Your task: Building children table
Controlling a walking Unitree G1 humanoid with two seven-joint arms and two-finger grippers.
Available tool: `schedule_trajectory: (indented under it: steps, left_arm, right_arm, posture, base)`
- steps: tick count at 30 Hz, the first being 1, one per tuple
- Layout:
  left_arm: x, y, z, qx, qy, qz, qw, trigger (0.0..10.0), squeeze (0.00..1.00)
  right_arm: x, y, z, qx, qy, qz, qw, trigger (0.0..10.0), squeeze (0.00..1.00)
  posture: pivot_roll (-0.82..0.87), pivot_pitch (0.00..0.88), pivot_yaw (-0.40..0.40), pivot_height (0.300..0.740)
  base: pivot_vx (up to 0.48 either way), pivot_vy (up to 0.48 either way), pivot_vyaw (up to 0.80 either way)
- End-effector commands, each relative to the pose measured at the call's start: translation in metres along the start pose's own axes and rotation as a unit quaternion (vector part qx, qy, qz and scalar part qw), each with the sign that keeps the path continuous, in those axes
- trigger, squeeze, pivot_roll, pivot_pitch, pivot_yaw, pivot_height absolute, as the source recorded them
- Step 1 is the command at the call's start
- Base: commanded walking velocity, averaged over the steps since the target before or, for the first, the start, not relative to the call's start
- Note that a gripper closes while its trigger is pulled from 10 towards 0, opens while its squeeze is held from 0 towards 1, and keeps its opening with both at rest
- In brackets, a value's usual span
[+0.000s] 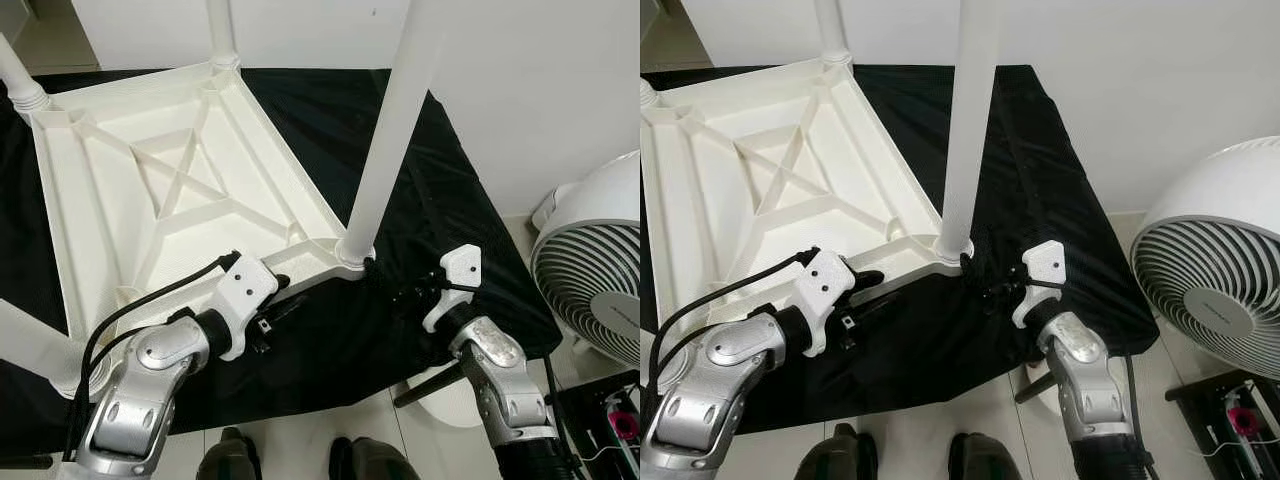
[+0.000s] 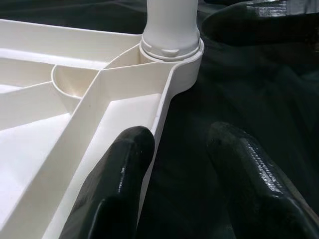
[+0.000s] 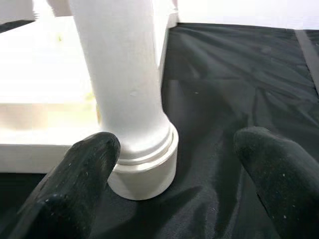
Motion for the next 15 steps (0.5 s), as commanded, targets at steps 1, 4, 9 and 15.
schedule_trajectory:
  steps: [1,4,9,15]
  left_arm:
    - [0.009,-0.002,0.003,-0.013,-0.048,0.001,0.999,10.0,0.0]
    - [0.008,-0.002,0.004,-0.015,-0.049,0.0,0.999,10.0,0.0]
    - [0.006,0.001,0.005,-0.015,-0.05,-0.002,0.999,10.0,0.0]
    - [0.004,0.004,0.007,-0.019,-0.053,-0.009,0.998,10.0,0.0]
  right_arm:
    - [0.0,-0.004,0.001,-0.008,0.012,-0.006,1.0,10.0,0.0]
    - [0.004,-0.002,-0.001,-0.006,0.021,0.001,1.0,10.0,0.0]
    - [0.01,0.001,-0.007,0.001,0.022,0.005,1.0,10.0,0.0]
    - [0.011,0.007,-0.016,0.015,0.035,0.008,0.999,10.0,0.0]
  posture:
    - [0.03,0.077,-0.03,0.74]
    - [0.04,0.075,-0.029,0.74]
    - [0.04,0.076,-0.026,0.74]
    - [0.05,0.082,-0.027,0.74]
  base:
    - [0.0,0.0,0.0]
    - [0.0,0.0,0.0]
    - [0.0,0.0,0.0]
    - [0.0,0.0,0.0]
Point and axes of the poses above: a point about 5 cm out from each wrist's last joint towards the gripper, its own z axis pointing back from the gripper into the wrist, its own y axis along the axis of the wrist's last joint, x = y × z, the point moved 4 cm from there along -z, pointing out of the wrist towards the gripper, and after that the axes turned 11 degrees about z, right-handed, at the moved point
